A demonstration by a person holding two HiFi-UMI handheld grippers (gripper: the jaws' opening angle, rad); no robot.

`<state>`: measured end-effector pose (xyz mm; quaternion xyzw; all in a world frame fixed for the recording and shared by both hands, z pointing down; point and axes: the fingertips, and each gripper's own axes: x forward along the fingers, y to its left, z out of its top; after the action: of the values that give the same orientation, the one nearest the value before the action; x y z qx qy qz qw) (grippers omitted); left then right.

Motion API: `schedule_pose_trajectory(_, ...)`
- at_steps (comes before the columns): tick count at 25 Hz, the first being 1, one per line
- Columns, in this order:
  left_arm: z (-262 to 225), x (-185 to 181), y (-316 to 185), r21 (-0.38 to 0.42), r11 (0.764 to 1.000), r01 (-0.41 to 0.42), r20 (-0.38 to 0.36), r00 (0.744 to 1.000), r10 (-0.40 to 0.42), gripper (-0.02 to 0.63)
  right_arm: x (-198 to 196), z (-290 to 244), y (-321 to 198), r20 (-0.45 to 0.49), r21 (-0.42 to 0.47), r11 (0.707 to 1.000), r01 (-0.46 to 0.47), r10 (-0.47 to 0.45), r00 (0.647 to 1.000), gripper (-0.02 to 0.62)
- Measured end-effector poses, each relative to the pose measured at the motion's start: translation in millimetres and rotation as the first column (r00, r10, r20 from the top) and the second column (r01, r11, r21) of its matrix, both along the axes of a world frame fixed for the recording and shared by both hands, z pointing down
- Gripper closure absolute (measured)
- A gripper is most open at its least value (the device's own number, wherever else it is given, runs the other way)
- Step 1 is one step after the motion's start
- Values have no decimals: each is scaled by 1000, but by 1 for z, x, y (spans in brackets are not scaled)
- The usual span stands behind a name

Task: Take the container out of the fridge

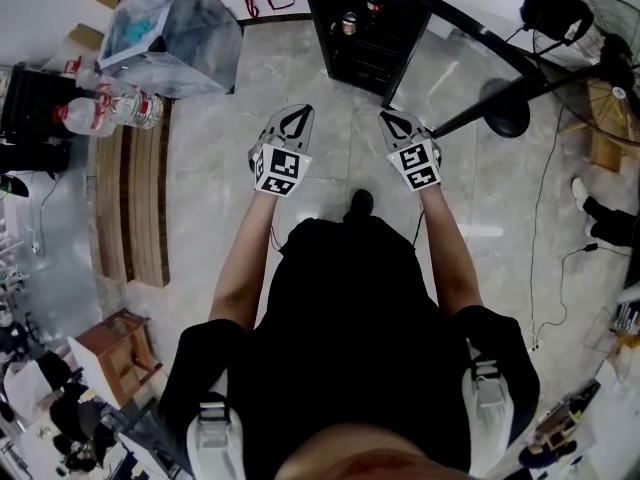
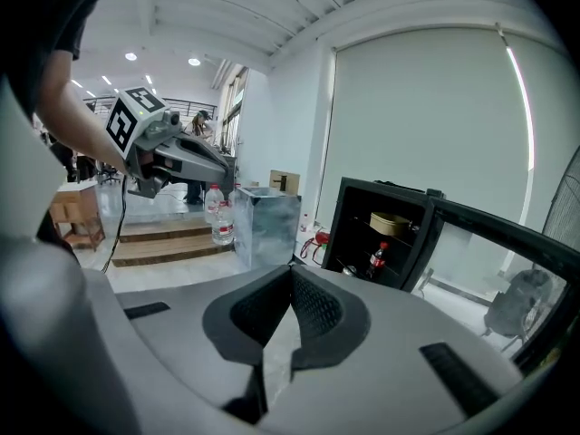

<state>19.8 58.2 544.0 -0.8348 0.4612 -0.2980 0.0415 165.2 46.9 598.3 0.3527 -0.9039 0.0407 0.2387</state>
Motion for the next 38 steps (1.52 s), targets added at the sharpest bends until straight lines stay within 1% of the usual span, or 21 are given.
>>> schedule_pose_trajectory(5,-5,0,-1,23,999,28,6,1000,-28,586,2,7,-5,2,-7,1000,27,-27,1000,597)
schedule_pose_trajectory(9,-9,2,-7,27,998,50,-4,999,-50,586,2,2,-8,-5,2,999,48,-48,999,597)
schedule_pose_trajectory(17,-5,7,-22,20,999,37,-13,999,-37,586,8,0,-19,-17,7,999,32,-32,999,597)
schedule_pose_trajectory(21,-3,11,-37,16,1000,15,-23,1000,-15,586,14,2,-27,-26,5,1000,7,-7,1000,597)
schedule_pose_trajectory(31,-2,25,-92,19,997,-78,-44,996,79,586,23,-1,-61,-45,5,997,-80,80,996,597)
schedule_pose_trajectory(38,5,24,-129,1,992,-128,-57,990,128,586,17,6,-89,-54,-13,992,-124,123,991,597)
